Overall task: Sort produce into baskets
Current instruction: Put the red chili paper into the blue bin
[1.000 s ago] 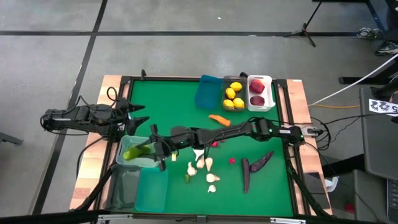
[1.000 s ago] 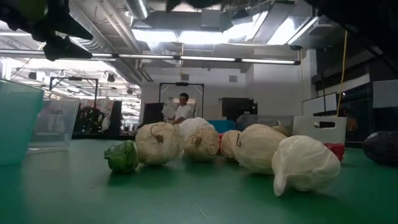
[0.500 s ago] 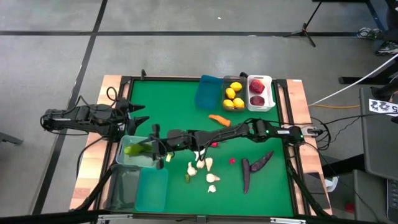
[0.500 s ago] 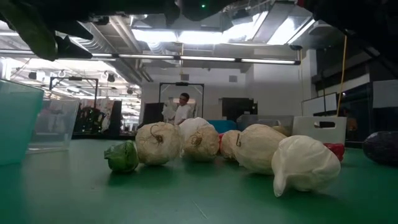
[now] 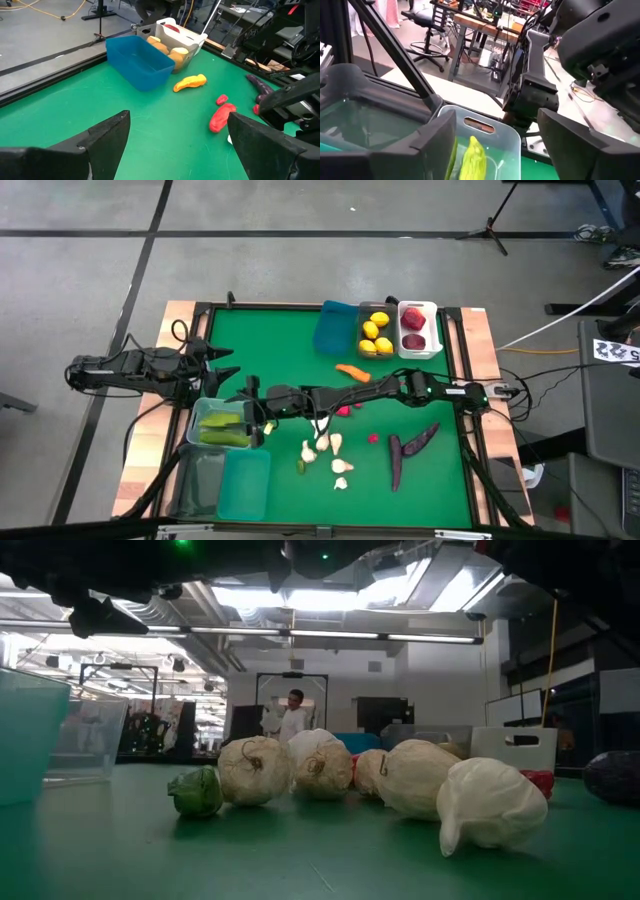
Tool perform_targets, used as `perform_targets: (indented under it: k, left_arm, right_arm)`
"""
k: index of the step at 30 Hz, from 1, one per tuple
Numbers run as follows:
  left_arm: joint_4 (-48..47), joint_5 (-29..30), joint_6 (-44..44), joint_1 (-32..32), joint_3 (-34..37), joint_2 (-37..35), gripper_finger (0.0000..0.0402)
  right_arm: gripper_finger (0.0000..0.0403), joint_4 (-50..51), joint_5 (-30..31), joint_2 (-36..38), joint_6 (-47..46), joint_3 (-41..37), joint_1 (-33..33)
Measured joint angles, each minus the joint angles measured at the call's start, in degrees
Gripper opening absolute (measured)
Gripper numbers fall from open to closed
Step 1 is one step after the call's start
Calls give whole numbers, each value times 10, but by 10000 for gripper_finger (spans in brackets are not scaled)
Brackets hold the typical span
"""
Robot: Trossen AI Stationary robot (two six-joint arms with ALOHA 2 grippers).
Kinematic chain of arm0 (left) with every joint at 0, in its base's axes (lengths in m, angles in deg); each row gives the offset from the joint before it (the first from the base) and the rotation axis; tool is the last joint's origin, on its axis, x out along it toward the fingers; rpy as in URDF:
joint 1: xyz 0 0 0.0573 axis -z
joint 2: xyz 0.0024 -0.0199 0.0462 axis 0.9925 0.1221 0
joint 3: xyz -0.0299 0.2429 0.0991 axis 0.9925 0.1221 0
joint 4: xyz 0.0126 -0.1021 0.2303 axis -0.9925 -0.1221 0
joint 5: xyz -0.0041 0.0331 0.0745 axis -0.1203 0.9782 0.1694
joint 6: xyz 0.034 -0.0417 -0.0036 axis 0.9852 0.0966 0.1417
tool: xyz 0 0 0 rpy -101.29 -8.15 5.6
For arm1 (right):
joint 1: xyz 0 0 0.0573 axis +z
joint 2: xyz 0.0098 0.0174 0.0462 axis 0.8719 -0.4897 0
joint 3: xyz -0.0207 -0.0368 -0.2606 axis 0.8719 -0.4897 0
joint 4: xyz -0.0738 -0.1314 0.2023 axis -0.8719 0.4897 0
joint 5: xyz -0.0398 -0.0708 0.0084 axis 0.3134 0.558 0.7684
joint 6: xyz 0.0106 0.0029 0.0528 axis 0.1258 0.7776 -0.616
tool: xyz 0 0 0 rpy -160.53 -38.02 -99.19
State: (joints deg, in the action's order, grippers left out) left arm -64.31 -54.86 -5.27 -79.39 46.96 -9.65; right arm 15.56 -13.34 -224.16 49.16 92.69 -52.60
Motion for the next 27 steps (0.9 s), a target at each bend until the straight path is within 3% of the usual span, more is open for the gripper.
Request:
perform_targets:
  k: [15, 27]
  left_arm:
    - [-1, 0, 0, 0, 0, 0, 329]
    - [-4, 0, -2, 0, 0, 0, 329]
  right_arm:
    - [282, 3, -4, 29, 2, 0, 2]
    - [282, 169, 0, 115, 3, 0, 2]
